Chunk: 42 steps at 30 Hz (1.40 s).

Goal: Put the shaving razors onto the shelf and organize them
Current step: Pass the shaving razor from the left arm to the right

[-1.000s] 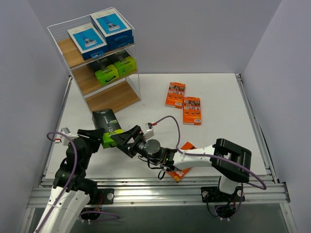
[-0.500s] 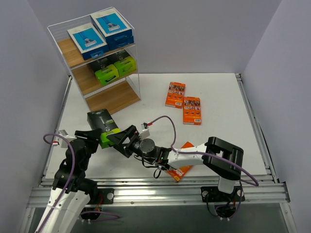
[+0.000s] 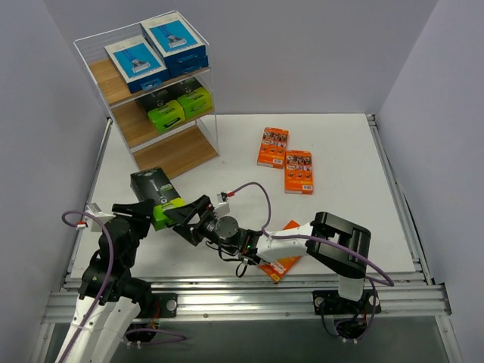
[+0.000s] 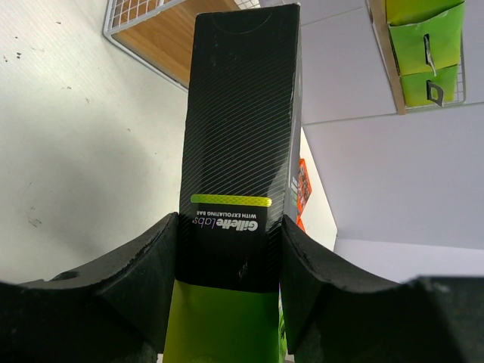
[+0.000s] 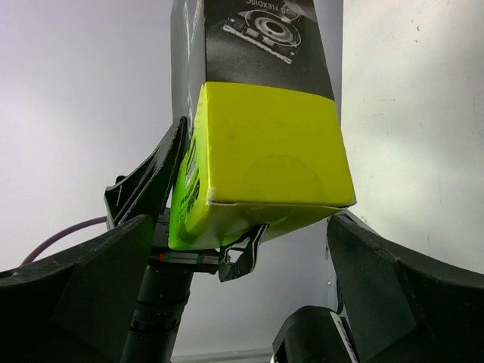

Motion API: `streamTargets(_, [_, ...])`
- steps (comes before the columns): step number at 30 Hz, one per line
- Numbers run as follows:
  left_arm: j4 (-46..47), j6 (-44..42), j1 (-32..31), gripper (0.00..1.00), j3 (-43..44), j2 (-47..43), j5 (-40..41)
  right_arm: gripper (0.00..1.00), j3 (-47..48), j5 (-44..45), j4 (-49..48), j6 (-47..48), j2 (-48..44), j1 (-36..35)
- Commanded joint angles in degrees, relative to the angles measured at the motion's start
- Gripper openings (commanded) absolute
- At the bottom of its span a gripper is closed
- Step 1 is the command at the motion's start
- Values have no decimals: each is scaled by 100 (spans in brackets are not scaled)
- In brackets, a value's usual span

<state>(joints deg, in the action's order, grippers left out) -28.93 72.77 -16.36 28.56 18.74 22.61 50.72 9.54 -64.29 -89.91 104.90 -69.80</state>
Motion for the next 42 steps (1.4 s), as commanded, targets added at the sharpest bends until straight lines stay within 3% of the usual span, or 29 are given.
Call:
streamTargets(1, [695,106,10,2,405,-169,94,94,201,13,-216,-27,-22,-25])
streamTargets(9, [757,88,1,2,414,-178,7,93,193,22,-268,-35,12,-42])
streamTargets(16, [898,88,10,2,212,-292,-99,78,535,214,-84,-44,101,-69])
streamTargets(26, [968,-44,10,2,168,-292,50,62,747,1357,549,123,-303,-253])
streamTargets(38, [1117,-193,1,3,-113,-503,51,32,676,1885,259,271,-567,-184])
streamTargets(39, [1109,-176,-7,4,-148,-521,24,23,685,1894,242,289,-585,-174])
streamTargets(42, [1100,-97,1,6,-236,-529,-46,14,737,1876,242,377,-646,-113])
